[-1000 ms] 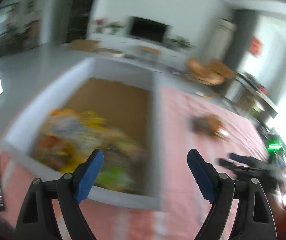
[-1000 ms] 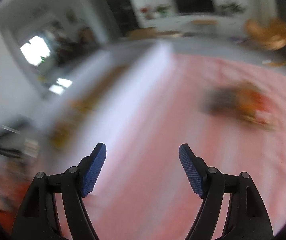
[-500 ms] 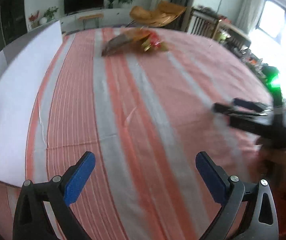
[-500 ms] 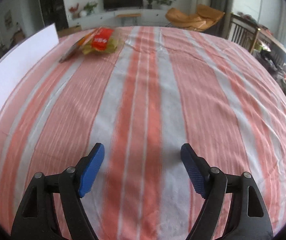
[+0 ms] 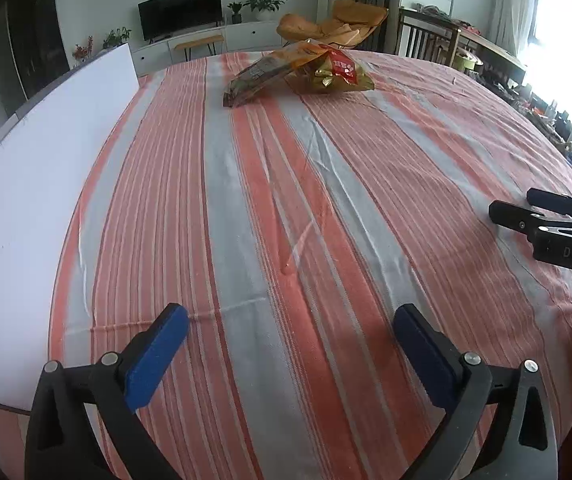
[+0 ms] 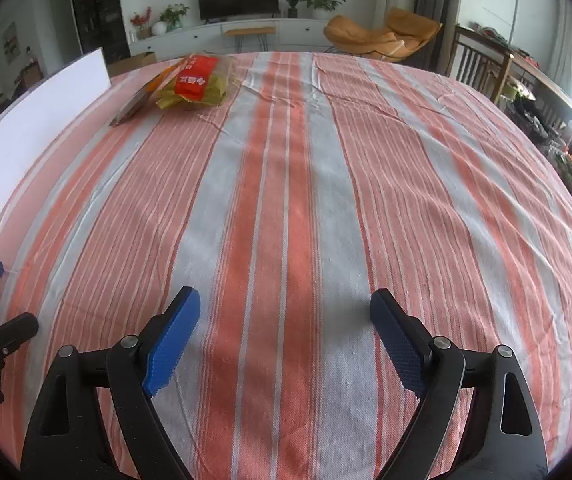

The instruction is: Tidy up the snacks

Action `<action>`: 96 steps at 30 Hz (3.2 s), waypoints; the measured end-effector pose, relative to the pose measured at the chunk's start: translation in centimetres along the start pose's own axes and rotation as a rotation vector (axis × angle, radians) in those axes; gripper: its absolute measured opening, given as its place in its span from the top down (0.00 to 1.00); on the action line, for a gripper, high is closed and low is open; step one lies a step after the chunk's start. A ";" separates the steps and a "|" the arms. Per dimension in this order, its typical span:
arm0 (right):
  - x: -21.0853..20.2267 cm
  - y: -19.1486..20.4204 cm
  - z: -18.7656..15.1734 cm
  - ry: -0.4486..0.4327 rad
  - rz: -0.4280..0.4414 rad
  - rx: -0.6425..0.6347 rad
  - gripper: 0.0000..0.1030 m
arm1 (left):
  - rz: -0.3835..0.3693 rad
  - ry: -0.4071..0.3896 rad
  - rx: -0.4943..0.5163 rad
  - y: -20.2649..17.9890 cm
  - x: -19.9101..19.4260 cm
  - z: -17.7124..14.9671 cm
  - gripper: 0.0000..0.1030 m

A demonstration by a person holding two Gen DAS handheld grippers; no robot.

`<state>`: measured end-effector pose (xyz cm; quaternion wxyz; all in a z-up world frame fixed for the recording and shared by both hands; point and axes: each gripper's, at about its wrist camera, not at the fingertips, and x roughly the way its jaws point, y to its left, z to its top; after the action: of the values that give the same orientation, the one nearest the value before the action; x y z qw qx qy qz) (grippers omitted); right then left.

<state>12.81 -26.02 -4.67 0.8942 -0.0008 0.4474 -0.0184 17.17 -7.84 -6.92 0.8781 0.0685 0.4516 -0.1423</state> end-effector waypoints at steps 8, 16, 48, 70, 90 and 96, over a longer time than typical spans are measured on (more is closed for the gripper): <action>0.0 0.0 0.0 0.000 0.001 0.000 0.13 | -0.001 -0.004 -0.001 0.2 -0.2 -0.2 0.00; 0.0 0.0 0.0 0.000 0.001 0.001 0.13 | -0.001 -0.004 -0.001 0.2 -0.2 -0.3 0.00; 0.2 0.0 -0.1 0.000 0.000 0.002 0.12 | 0.064 -0.004 -0.096 5.0 1.0 1.4 0.00; 5.6 3.0 16.6 -0.006 0.149 0.016 0.08 | 0.063 -0.004 -0.096 4.9 1.0 1.4 0.00; 1.1 2.4 5.1 -0.010 0.065 -0.224 0.32 | 0.063 -0.004 -0.095 4.8 1.0 1.5 0.00; -1.4 0.8 0.2 -0.056 0.015 -0.159 0.20 | 0.063 -0.004 -0.095 4.8 1.0 1.5 0.00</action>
<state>12.16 -25.17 -3.41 0.9036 -0.0689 0.4221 0.0241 20.34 -3.84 -6.90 0.8854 0.0406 0.4537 -0.0929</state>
